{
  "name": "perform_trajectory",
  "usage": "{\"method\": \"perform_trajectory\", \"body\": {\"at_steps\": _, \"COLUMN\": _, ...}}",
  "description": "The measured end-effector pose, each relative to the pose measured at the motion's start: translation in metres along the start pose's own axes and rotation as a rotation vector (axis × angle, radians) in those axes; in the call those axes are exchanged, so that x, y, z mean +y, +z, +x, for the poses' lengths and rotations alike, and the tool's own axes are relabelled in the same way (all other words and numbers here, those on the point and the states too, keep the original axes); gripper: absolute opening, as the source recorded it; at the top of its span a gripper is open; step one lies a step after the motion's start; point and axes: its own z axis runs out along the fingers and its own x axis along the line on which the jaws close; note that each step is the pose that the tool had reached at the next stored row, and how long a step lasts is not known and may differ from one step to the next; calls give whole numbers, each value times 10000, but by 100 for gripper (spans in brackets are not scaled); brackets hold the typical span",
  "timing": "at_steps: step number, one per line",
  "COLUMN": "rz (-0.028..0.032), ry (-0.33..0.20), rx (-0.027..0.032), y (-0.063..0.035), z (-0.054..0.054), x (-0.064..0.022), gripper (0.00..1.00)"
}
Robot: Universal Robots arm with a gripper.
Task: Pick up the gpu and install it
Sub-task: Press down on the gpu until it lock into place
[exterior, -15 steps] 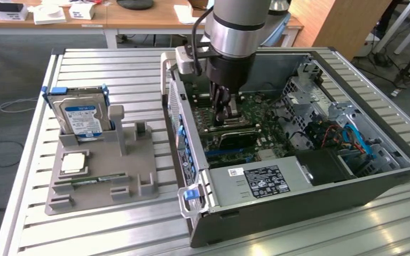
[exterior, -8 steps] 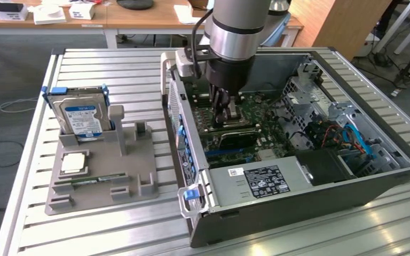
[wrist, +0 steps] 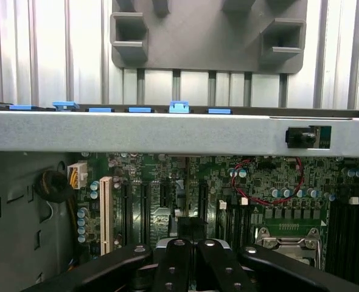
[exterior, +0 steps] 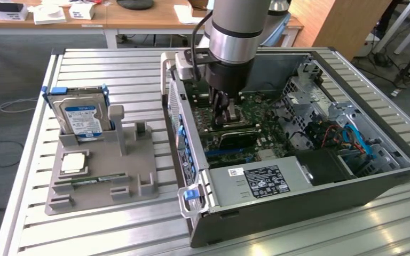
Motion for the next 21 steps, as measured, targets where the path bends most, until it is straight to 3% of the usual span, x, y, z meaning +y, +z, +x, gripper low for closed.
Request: {"method": "perform_trajectory", "body": {"at_steps": 21, "rz": 3, "ry": 0, "rx": -3, "y": 142, "z": -1, "x": 4, "gripper": 11}}
